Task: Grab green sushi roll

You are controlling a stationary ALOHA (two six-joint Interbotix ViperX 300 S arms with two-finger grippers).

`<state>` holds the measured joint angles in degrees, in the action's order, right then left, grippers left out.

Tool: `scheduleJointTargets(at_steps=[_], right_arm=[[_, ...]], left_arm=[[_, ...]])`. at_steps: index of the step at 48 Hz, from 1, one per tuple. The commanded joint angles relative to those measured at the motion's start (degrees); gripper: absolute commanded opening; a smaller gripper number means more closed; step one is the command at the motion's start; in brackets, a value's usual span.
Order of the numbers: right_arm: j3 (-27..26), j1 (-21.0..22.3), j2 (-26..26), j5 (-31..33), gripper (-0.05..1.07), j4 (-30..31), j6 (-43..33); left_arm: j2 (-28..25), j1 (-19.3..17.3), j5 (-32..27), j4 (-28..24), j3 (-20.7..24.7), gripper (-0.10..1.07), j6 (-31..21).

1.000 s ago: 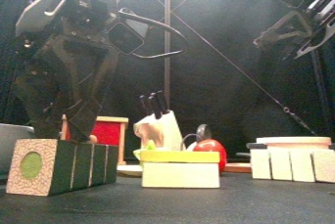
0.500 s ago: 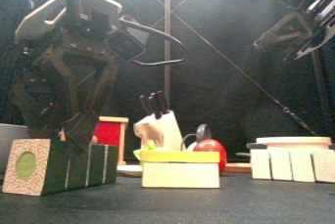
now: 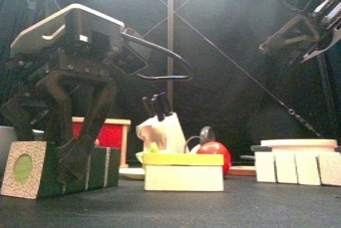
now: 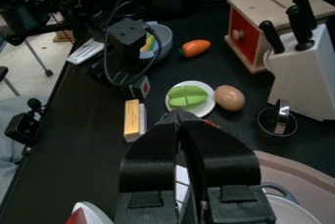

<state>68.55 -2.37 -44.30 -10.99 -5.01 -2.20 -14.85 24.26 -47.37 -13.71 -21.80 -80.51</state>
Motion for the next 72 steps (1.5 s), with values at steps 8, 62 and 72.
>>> scheduleJointTargets(at_steps=[8, 62, 72], right_arm=[[-0.6, 0.0, 0.2, -0.3, 0.01, -0.1, 0.1], [-0.6, -1.2, 0.5, -0.3, 0.01, -1.0, 0.1], [-0.8, -1.2, 0.9, -0.4, 0.01, -1.1, 0.1]], left_arm=[[0.6, -0.4, -0.1, -0.4, 1.1, 0.85, -0.1], [10.6, -0.2, -3.4, -2.2, 0.4, 0.47, 21.0], [10.8, -0.2, -3.4, -4.5, 0.3, 0.47, 21.4]])
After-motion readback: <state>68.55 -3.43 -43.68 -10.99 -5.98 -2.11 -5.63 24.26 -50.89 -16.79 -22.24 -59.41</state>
